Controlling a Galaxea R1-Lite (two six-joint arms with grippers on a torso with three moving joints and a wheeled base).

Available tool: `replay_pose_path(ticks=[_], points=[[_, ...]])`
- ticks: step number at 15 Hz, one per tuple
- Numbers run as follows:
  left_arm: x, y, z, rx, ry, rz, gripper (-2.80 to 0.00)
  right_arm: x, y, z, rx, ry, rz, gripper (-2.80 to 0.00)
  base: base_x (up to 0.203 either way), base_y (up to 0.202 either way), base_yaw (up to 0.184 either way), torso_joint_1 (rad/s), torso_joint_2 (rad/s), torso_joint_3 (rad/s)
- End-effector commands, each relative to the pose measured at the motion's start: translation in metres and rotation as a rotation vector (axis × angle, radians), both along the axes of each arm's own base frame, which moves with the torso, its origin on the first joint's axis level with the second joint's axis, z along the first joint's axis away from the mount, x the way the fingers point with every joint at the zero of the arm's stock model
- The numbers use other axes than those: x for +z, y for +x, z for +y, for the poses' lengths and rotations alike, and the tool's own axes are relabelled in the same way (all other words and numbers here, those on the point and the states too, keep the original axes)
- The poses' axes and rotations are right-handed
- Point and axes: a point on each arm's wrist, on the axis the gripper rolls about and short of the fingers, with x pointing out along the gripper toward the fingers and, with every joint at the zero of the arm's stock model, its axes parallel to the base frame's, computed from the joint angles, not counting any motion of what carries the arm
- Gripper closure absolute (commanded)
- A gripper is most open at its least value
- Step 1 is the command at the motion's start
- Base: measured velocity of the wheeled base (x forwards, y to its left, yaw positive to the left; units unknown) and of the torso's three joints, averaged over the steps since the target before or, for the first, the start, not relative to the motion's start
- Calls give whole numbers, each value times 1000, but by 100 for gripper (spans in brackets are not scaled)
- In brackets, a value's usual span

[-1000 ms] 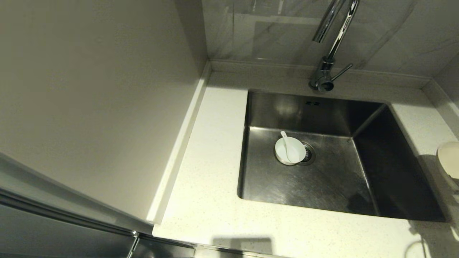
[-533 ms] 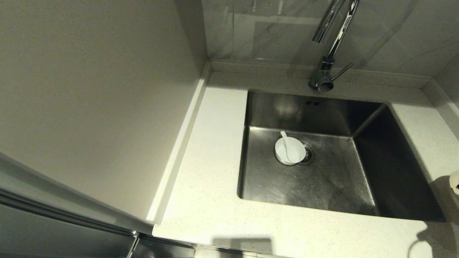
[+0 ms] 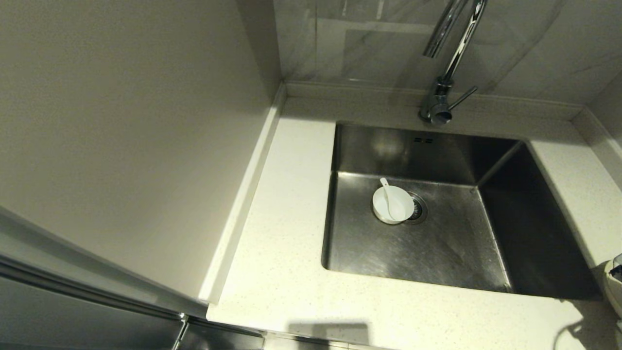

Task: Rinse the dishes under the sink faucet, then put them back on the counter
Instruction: Put a plate back to the table from the sink

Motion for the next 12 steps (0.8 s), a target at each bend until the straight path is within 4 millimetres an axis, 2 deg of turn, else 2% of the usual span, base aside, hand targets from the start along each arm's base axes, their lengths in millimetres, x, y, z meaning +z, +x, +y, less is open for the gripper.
replay_pose_path(ticks=[1, 5, 12], points=[[0, 0, 0, 0, -1, -3, 0, -2, -10, 4, 10, 2, -9, 0, 0, 0, 0, 0, 0, 0], [0, 0, 0, 0, -1, -3, 0, -5, -21, 8, -2, 1, -20, 0, 0, 0, 0, 0, 0, 0], [0, 0, 0, 0, -1, -3, 0, -12, -25, 9, -22, 19, 0, 0, 0, 0, 0, 0, 0, 0]])
